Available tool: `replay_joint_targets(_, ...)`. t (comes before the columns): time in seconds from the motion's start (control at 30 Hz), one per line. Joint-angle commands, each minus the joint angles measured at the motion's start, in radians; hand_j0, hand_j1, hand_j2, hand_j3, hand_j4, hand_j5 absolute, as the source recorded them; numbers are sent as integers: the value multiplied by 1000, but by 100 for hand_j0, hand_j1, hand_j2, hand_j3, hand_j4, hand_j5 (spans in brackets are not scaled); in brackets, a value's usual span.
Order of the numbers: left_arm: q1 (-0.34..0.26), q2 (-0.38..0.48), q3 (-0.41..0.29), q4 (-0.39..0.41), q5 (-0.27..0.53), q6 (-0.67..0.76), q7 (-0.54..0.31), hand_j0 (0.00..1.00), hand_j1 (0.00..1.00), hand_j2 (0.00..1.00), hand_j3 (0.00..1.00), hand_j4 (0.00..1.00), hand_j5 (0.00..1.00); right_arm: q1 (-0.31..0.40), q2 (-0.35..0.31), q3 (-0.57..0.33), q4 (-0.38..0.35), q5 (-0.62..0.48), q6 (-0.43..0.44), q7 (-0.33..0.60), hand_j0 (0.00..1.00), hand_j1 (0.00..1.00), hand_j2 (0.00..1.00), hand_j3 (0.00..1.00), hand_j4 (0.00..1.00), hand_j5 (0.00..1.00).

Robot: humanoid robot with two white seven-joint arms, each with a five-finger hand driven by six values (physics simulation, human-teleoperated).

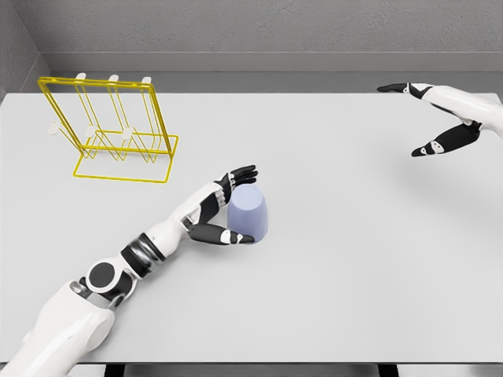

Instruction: Place the cup on the cup holder with both arms

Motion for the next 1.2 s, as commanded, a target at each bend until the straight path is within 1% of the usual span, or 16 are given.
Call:
replay_joint_targets(0.0,0,0,0,-1,3,2,0,100,100,100,100,100,100,0,0,-1,-2,-8,2,0,100,100,100,100,100,100)
replay_joint_targets(0.83,-9,-8,0,5,3,0,0,100,100,100,100,100,100,0,1,-1,-2,-8,2,0,100,100,100,100,100,100)
replay_joint_targets(0.87,-9,-8,0,5,3,0,0,98,98,98,98,98,98,0,1,-1,0,-8,2,0,100,100,100,100,100,100)
replay_joint_targets(0.97,-9,-7,0,5,3,-2,0,79,79,79,79,79,79,0,1,-1,0,-8,2,0,100,100,100,100,100,100)
replay_joint_targets(1.03,-9,-7,0,5,3,-2,0,70,70,70,70,70,70,0,1,-1,-2,-8,2,0,100,100,100,100,100,100)
replay_joint_targets(1.07,-9,-7,0,5,3,-2,0,67,67,67,67,67,67,0,1,-1,0,-8,2,0,100,100,100,100,100,100)
replay_joint_targets(1.17,-8,-7,0,5,3,-2,-1,66,66,66,66,66,66,0,0,-1,-2,-8,2,0,100,100,100,100,100,100)
